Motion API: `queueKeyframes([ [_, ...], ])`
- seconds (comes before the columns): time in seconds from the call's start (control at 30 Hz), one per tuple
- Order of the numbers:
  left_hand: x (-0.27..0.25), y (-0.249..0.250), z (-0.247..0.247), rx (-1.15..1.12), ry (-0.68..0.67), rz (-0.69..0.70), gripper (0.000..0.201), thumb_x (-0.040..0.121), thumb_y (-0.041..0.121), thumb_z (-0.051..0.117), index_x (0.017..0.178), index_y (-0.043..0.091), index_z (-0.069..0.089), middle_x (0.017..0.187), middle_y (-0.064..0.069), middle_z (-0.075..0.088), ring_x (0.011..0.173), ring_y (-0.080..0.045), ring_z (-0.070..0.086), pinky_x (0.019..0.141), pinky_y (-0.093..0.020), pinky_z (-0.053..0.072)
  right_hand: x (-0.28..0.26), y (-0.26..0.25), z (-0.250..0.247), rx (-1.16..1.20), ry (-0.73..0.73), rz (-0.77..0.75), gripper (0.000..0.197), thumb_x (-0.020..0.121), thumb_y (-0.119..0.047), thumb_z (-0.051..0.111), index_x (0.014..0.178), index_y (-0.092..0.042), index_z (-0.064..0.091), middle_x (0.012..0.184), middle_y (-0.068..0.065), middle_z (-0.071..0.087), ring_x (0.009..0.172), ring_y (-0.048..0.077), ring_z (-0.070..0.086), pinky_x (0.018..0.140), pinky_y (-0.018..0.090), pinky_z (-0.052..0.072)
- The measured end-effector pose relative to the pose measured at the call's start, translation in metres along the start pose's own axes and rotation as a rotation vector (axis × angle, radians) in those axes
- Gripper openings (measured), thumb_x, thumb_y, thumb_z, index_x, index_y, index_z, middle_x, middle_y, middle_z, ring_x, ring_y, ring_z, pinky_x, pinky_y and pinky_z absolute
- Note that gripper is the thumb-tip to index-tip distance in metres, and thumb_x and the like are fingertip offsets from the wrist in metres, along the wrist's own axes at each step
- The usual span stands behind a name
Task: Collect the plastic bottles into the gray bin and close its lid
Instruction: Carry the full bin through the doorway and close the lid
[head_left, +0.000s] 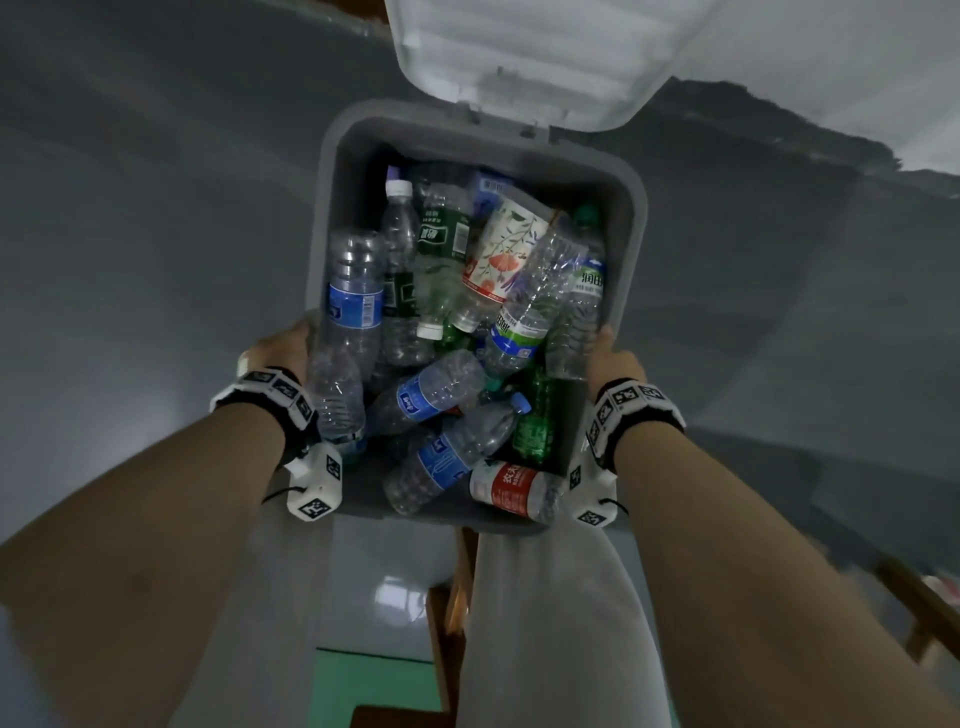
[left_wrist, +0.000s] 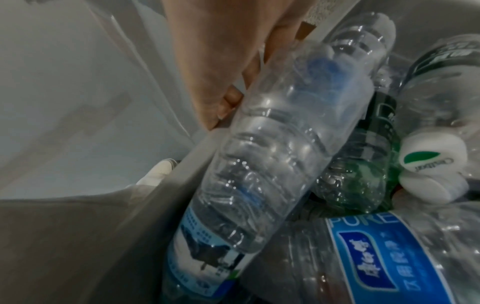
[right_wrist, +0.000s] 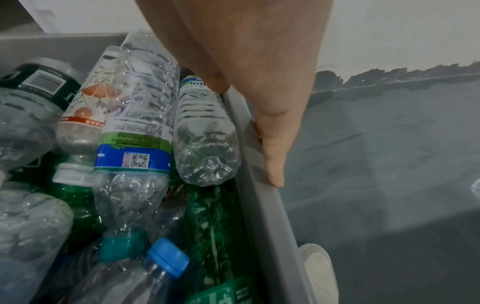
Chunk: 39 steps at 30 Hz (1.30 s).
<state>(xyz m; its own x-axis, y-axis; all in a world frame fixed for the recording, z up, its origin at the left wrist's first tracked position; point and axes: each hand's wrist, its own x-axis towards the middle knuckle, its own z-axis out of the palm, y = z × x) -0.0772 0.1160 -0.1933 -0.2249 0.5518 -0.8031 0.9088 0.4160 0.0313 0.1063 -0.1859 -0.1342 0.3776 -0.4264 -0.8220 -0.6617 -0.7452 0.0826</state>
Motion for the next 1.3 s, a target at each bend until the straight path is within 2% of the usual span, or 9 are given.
queueKeyframes([
  [0.17, 0.114, -0.045, 0.029, -0.097, 0.067, -0.047, 0.105, 0.01, 0.087, 0.069, 0.096, 0.027, 0.071, 0.092, 0.003, 0.074, 0.081, -0.027, 0.071, 0.082, -0.043, 0.055, 0.026, 0.003, 0.031, 0.045, 0.065, 0.019, 0.073, 0.098, -0.056, 0.02, 0.137, 0.002, 0.042, 0.137, 0.022, 0.048, 0.123, 0.034, 0.05, 0.097, 0.038, 0.04],
  [0.3, 0.063, -0.024, 0.033, -0.135, 0.043, -0.034, 0.108, 0.025, 0.076, 0.068, 0.118, 0.02, 0.061, 0.108, 0.002, 0.068, 0.093, -0.025, 0.065, 0.094, -0.04, 0.05, 0.032, 0.003, 0.046, 0.037, 0.118, 0.02, 0.071, 0.098, -0.056, 0.022, 0.135, 0.002, 0.041, 0.138, 0.023, 0.046, 0.124, 0.036, 0.049, 0.098, 0.042, 0.039],
  [0.47, -0.007, -0.003, 0.026, -0.157, 0.032, -0.026, 0.072, 0.046, 0.073, 0.063, 0.097, 0.022, 0.069, 0.091, 0.006, 0.072, 0.084, -0.02, 0.068, 0.085, -0.037, 0.054, 0.035, 0.004, 0.051, 0.016, 0.126, 0.005, 0.069, 0.098, -0.054, 0.023, 0.137, 0.001, 0.039, 0.14, 0.023, 0.044, 0.125, 0.037, 0.047, 0.1, 0.043, 0.037],
  [0.67, -0.033, 0.008, 0.027, 0.066, 0.039, 0.174, 0.043, 0.095, 0.044, 0.039, 0.117, 0.013, 0.059, 0.122, -0.016, 0.06, 0.111, -0.034, 0.054, 0.103, -0.04, 0.039, 0.018, 0.009, 0.044, -0.002, 0.129, -0.059, 0.057, 0.1, -0.045, 0.031, 0.137, -0.003, 0.041, 0.139, 0.021, 0.043, 0.124, 0.038, 0.047, 0.1, 0.042, 0.038],
  [0.87, -0.069, 0.043, 0.026, -0.055, 0.133, 0.254, 0.023, 0.084, 0.013, 0.047, 0.079, -0.002, 0.064, 0.088, -0.022, 0.063, 0.077, -0.029, 0.058, 0.068, -0.038, 0.049, -0.014, -0.029, 0.029, 0.013, 0.132, -0.16, 0.05, 0.099, -0.034, 0.035, 0.141, -0.006, 0.035, 0.139, 0.02, 0.036, 0.123, 0.038, 0.044, 0.101, 0.043, 0.037],
  [0.93, -0.084, 0.067, 0.029, -0.101, 0.081, 0.309, 0.028, 0.087, 0.017, 0.048, 0.09, -0.003, 0.067, 0.104, -0.023, 0.063, 0.091, -0.04, 0.063, 0.073, -0.037, 0.051, -0.027, -0.055, 0.018, 0.049, 0.133, -0.225, 0.05, 0.099, -0.034, 0.036, 0.142, -0.009, 0.035, 0.14, 0.018, 0.035, 0.124, 0.037, 0.044, 0.103, 0.043, 0.037],
  [1.03, -0.113, 0.11, 0.033, -0.06, 0.007, 0.432, 0.032, 0.097, 0.023, 0.04, 0.109, 0.011, 0.067, 0.122, -0.011, 0.059, 0.104, -0.03, 0.061, 0.077, -0.029, 0.043, -0.043, -0.101, -0.003, 0.118, 0.135, -0.343, 0.048, 0.099, -0.036, 0.038, 0.141, -0.014, 0.037, 0.144, 0.014, 0.034, 0.128, 0.033, 0.043, 0.107, 0.044, 0.038],
  [1.2, -0.165, 0.187, 0.032, -0.019, -0.094, 0.723, 0.034, 0.101, 0.021, 0.035, 0.122, 0.016, 0.062, 0.123, -0.006, 0.061, 0.112, -0.025, 0.058, 0.097, -0.035, 0.047, -0.075, -0.18, -0.049, 0.259, 0.134, -0.584, 0.048, 0.099, -0.031, 0.041, 0.144, -0.02, 0.032, 0.145, 0.013, 0.032, 0.124, 0.029, 0.046, 0.1, 0.038, 0.041],
  [1.3, -0.189, 0.23, 0.03, -0.048, -0.132, 0.841, 0.033, 0.101, 0.02, 0.036, 0.123, 0.016, 0.061, 0.122, -0.005, 0.062, 0.109, -0.025, 0.059, 0.091, -0.033, 0.045, -0.093, -0.222, -0.078, 0.326, 0.176, -0.75, 0.049, 0.099, -0.027, 0.042, 0.146, -0.024, 0.028, 0.145, 0.012, 0.033, 0.124, 0.025, 0.046, 0.095, 0.034, 0.041],
])
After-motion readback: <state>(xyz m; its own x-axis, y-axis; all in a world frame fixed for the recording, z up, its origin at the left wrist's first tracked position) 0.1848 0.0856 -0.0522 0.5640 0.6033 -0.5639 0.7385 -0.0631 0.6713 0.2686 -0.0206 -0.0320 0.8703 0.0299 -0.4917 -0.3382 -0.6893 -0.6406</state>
